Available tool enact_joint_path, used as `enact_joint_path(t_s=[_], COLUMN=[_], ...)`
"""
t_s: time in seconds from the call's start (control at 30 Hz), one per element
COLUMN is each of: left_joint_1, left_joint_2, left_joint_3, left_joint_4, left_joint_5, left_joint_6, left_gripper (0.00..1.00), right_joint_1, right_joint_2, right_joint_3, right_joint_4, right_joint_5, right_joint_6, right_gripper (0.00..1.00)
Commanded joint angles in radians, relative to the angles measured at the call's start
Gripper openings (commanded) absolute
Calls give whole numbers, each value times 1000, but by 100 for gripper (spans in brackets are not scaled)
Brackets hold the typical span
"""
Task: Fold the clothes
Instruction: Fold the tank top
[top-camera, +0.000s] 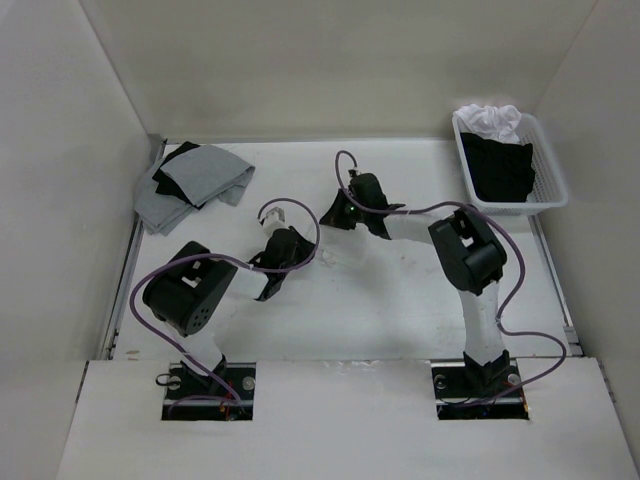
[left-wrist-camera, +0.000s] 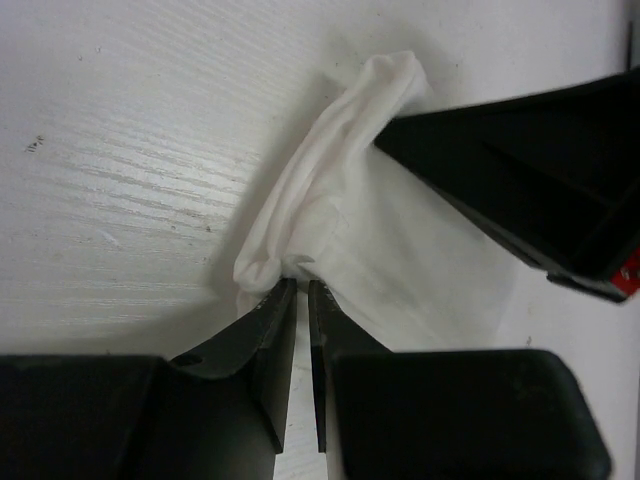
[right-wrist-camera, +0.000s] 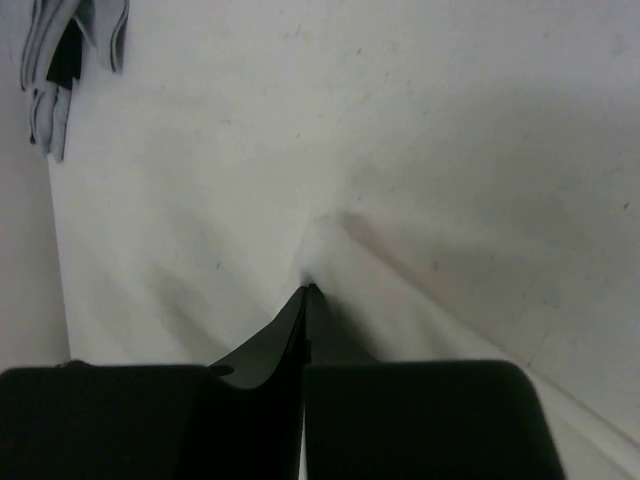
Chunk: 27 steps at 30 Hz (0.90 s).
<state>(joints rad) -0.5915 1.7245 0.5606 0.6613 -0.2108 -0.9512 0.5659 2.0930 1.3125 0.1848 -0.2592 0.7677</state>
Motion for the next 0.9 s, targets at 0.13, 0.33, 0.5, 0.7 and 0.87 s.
enact_joint_path(t_s=[0.13,0.33,0.5,0.7,0.87], left_joint_1=[0,-17,-37,-46,-18], left_joint_2=[-19,-71,-175,-386,-506], left_joint_3=[-18,-42,-67,-84,-74], left_joint_4=[34,35,23,-86,-213], left_joint_5=[10,8,-5,-67,-108], left_joint_6=[-29,-26,-14,63,160], left_gripper=[10,10,11,18,29], right_joint_1=[-21,-24,-21,-21,-54], right_joint_2=[97,107,27,-241,-485], right_joint_3=[108,137,110,-73,-301], right_joint_4=[79,76,116,217,298], right_joint_5=[-31,-12,-43,-69,-43], right_joint_6=[73,117,143,136,131], right_gripper=[1,2,7,26,37])
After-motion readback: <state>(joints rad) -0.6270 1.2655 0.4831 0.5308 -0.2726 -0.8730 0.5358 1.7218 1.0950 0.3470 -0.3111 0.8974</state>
